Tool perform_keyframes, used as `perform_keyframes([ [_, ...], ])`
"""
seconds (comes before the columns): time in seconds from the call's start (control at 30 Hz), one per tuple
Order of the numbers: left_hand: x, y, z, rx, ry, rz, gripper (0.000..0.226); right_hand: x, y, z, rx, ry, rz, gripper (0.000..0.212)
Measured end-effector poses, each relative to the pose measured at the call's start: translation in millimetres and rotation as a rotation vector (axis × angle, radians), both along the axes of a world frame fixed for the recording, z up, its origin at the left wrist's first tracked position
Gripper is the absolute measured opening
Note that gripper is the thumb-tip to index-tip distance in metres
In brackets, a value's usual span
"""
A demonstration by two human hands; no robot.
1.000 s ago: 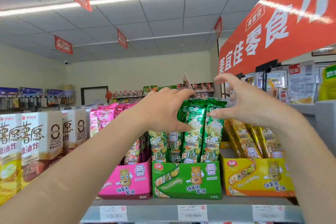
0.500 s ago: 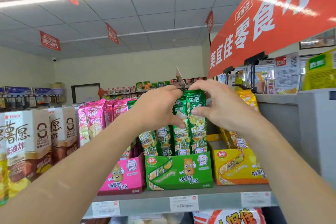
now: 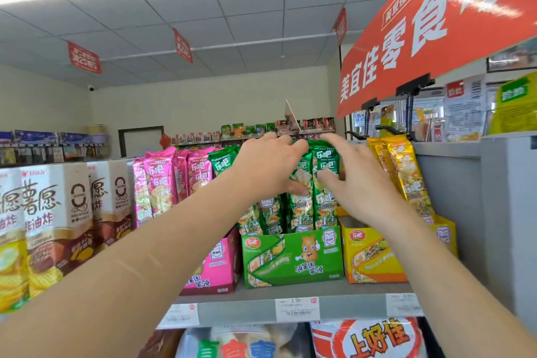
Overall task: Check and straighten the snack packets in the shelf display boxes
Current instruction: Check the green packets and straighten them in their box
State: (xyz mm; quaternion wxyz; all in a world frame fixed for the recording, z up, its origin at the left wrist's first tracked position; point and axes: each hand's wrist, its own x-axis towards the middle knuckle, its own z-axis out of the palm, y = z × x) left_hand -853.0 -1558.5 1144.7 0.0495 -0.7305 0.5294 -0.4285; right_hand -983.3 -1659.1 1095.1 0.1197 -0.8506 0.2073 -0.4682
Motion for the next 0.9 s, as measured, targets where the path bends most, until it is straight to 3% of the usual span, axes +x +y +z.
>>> perform_keyframes([
  [0.07, 0, -2, 1, -0.001, 0.019, -0.020, 0.078, -6, 10, -21, -0.119, -0.202, -0.073, 0.068],
  [0.13, 1, 0, 2, 0.033, 0.083, -0.060, 0.087, -10, 28, -44, -0.351, -0.323, -0.061, 0.051],
  [0.23, -3, 7, 15, 0.123, 0.142, -0.093, 0.102, 2, 48, -75, -0.558, -0.064, -0.031, 0.041],
  [0.33, -5, 16, 27, 0.079, 0.092, -0.055, 0.097, 13, 53, -88, -0.548, 0.147, -0.069, 0.045],
  [0.47, -7, 21, 27, 0.052, 0.041, 0.044, 0.071, 20, 52, -87, -0.493, 0.147, -0.058, 0.041],
  [0.6, -7, 22, 25, 0.137, 0.045, 0.093, 0.078, 22, 55, -87, -0.490, 0.135, 0.016, 0.039],
  [0.77, -4, 26, 23, 0.149, 0.065, 0.003, 0.079, 18, 64, -87, -0.519, 0.087, 0.049, 0.034],
  [0.9, -2, 33, 31, 0.192, 0.232, -0.073, 0.107, 6, 61, -78, -0.500, 0.006, -0.023, 0.028],
])
